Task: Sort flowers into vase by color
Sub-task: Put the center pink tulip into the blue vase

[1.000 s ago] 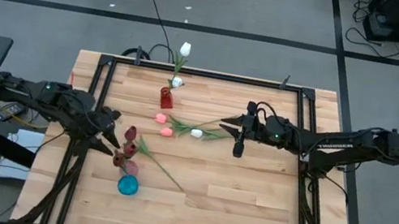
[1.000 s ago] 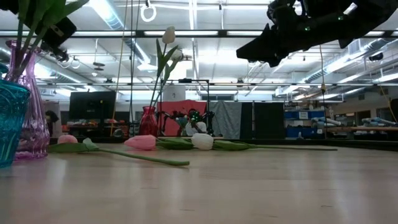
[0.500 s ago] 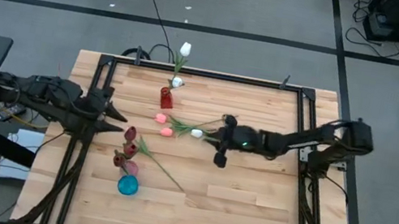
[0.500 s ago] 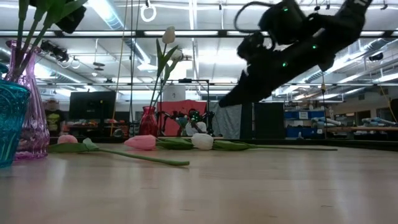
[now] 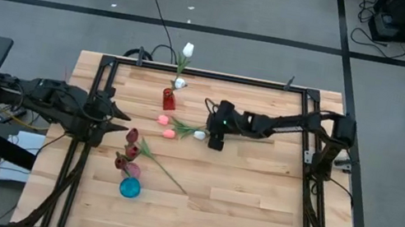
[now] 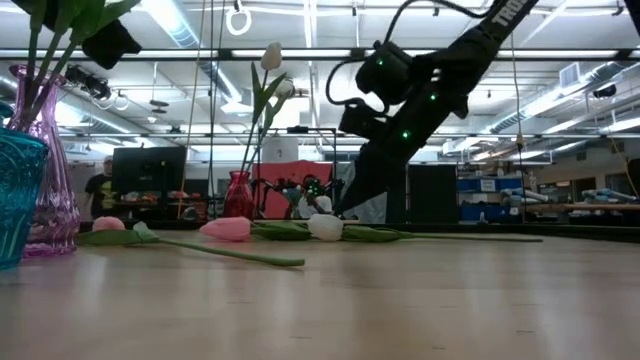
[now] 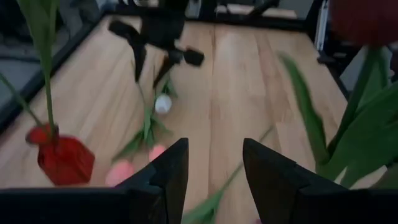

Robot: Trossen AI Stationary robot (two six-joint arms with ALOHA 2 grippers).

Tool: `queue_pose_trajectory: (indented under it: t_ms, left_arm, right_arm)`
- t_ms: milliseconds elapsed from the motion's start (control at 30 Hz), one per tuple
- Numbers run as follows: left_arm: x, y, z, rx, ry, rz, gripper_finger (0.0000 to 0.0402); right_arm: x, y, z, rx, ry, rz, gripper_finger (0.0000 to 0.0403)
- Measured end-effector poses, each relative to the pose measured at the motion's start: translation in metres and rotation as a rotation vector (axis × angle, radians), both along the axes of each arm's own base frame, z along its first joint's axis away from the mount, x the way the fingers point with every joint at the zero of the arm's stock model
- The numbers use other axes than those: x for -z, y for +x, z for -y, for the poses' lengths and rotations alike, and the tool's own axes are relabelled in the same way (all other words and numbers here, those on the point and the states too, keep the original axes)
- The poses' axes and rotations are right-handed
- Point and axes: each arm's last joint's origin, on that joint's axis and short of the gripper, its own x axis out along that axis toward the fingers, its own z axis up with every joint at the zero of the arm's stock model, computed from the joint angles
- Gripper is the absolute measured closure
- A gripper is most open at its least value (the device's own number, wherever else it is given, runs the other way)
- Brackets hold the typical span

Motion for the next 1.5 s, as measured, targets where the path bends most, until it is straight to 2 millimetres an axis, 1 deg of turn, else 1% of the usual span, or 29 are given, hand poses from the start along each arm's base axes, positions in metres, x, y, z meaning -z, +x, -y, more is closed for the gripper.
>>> queue_pose_trajectory:
  t_ms: [133, 233, 300, 433, 500, 567, 700, 733, 800, 867, 933, 1000, 1100, 1200, 1267, 1333, 1433, 1500]
  left_arm:
    - [0.001, 0.0, 0.0, -0.004, -0.006, -0.01, 0.0243]
    - [0.001, 0.0, 0.0, -0.002, -0.007, -0.011, 0.0243]
    - [0.001, -0.001, 0.0, -0.002, -0.007, -0.011, 0.0243]
    - [0.001, -0.001, 0.0, -0.002, -0.008, -0.011, 0.0243]
    - [0.001, 0.0, 0.0, -0.001, -0.011, -0.012, 0.0243]
    - [0.001, -0.001, 0.0, -0.001, -0.011, -0.011, 0.0243]
    - [0.001, -0.001, 0.0, -0.031, -0.047, -0.016, 0.0243]
    - [0.0, -0.002, -0.001, -0.038, -0.059, -0.024, 0.0243]
    - [-0.009, -0.006, -0.001, -0.054, -0.096, -0.001, 0.0243]
    - [-0.024, -0.011, -0.002, -0.061, -0.11, 0.05, 0.0243]
    - [-0.037, -0.016, -0.005, -0.102, -0.094, 0.096, 0.0243]
    - [-0.044, -0.019, -0.007, -0.171, -0.068, 0.126, 0.0243]
    - [-0.043, -0.02, -0.01, -0.24, -0.02, 0.118, 0.0243]
    - [-0.043, -0.016, -0.009, -0.241, -0.007, 0.107, 0.0243]
    - [-0.042, -0.012, -0.008, -0.24, -0.004, 0.093, 0.0243]
    - [-0.042, -0.008, -0.007, -0.23, -0.009, 0.085, 0.0243]
    - [-0.046, 0.002, -0.005, -0.196, -0.02, 0.115, 0.0243]
    - [-0.05, 0.009, -0.003, -0.17, -0.019, 0.147, 0.0243]
  right_arm:
    - [0.004, -0.005, 0.018, -0.019, 0.051, -0.021, 0.0215]
    - [0.016, -0.008, 0.027, -0.027, 0.039, -0.083, 0.022]
    - [0.028, -0.009, 0.031, -0.047, 0.025, -0.129, 0.0227]
    - [0.041, -0.009, 0.041, -0.054, 0.029, -0.145, 0.0243]
    - [0.042, -0.01, 0.042, -0.044, 0.043, -0.145, 0.026]
    - [0.043, -0.01, 0.043, -0.039, 0.056, -0.145, 0.0289]
    - [0.043, -0.012, 0.043, -0.056, 0.086, -0.15, 0.0375]
    - [0.043, -0.012, 0.043, -0.06, 0.094, -0.155, 0.0387]
    - [0.038, -0.014, 0.043, -0.046, 0.106, -0.155, 0.0387]
    - [0.03, -0.019, 0.042, -0.005, 0.112, -0.17, 0.0383]
    - [0.016, -0.028, 0.04, 0.027, 0.113, -0.189, 0.0387]
    - [-0.007, -0.031, 0.039, 0.054, 0.073, -0.132, 0.0395]
    - [-0.041, -0.037, 0.031, 0.052, 0.049, -0.041, 0.0395]
    - [-0.059, -0.043, 0.019, -0.004, 0.068, 0.0, 0.0395]
    - [-0.074, -0.046, 0.011, -0.063, 0.087, 0.057, 0.0395]
    - [-0.084, -0.05, 0.003, -0.128, 0.118, 0.081, 0.0395]
    - [-0.094, -0.056, -0.008, -0.192, 0.148, 0.102, 0.0395]
    - [-0.104, -0.055, -0.014, -0.226, 0.138, 0.166, 0.0395]
